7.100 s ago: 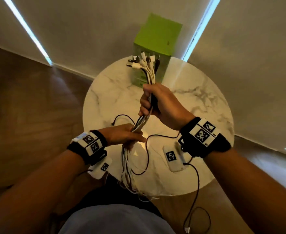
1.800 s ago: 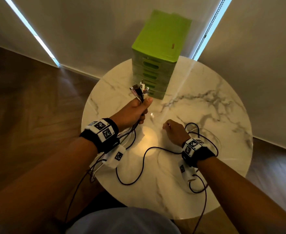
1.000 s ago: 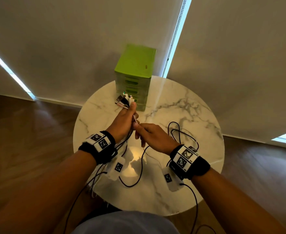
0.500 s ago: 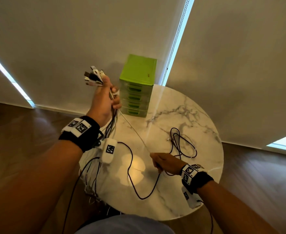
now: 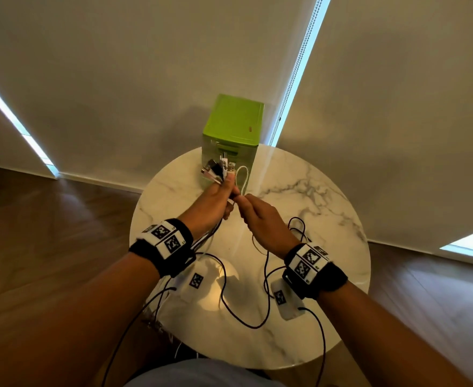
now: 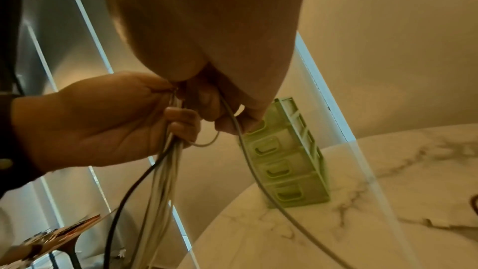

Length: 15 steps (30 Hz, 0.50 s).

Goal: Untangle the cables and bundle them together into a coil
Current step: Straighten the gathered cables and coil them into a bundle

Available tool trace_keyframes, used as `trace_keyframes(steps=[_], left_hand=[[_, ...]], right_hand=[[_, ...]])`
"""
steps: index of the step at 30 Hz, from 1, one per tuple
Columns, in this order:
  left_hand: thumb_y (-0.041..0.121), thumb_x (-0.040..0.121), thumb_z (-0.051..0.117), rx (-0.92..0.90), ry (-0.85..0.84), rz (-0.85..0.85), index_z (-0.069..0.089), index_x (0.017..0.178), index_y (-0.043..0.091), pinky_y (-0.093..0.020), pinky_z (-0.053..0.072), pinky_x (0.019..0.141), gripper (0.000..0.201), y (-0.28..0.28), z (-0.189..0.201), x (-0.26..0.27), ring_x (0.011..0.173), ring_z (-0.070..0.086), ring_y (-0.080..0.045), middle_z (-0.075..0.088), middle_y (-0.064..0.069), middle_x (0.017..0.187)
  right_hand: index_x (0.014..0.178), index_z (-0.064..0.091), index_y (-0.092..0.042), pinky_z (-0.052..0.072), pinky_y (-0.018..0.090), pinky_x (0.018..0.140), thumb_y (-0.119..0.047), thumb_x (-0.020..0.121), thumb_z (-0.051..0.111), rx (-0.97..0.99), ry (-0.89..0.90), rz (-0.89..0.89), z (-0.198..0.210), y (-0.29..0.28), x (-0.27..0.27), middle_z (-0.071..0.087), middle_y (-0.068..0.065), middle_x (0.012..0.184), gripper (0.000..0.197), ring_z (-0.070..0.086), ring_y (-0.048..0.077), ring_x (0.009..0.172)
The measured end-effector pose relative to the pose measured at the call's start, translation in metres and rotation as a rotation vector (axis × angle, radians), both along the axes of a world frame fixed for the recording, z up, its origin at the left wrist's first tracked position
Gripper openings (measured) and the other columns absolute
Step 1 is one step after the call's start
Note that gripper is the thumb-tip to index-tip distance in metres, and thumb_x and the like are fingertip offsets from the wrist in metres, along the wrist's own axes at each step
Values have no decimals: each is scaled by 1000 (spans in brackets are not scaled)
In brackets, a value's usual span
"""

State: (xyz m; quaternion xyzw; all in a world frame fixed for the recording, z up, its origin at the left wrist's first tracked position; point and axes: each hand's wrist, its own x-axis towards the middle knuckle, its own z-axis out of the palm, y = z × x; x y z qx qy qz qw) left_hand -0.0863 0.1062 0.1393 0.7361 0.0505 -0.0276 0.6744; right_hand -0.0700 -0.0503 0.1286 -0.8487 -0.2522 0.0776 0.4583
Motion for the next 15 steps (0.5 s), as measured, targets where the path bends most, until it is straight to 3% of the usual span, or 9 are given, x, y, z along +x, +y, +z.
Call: trace_keyframes(steps=[3,5,7,10,13,15], left_hand=[[55,105,33,-33,1,-2,64,99,10,-27,44,59,55,-5,-3,0,61,55,-12,66,4,75],[52,105,36,-62,-8,6,66,103,8,-26,48,59,53,-6,-3,1,61,59,-10,70,7,79],[55,104,37,-46,-30,36,64,92,9,-30,46,62,55,-3,-3,5,58,54,-13,60,6,62],[55,104,38,-159,-70,128,52,77,18,-35,43,68,48,7,-4,12,60,48,-14,48,6,62],[49,105,40,-379,-99,249,45,78,19,-45,57,81,41,24,6,21,65,62,-19,41,5,61],[46,105,41,-505,-133,321,45,79,19,-44,61,78,38,40,19,25,61,65,-20,39,6,58]], right_hand=[[84,55,-31,40,13,68,-32,110,36,-5,4,107,3,4,-4,56,-14,75,33,53,-1,69],[87,56,-23,41,15,67,-35,110,34,-19,44,159,4,4,-4,56,-12,76,34,52,0,67],[86,56,-16,43,21,66,-42,109,33,-27,122,180,2,0,-5,55,-8,73,42,50,4,62],[84,56,-8,45,26,63,-50,107,30,-71,230,214,-9,-14,-6,53,-5,62,54,49,12,58],[83,57,-7,46,31,68,-59,104,29,-179,343,258,-38,-35,-9,54,-5,60,62,51,16,59],[80,56,-8,47,35,65,-61,102,32,-219,418,252,-64,-52,-11,52,-8,61,62,50,17,60]])
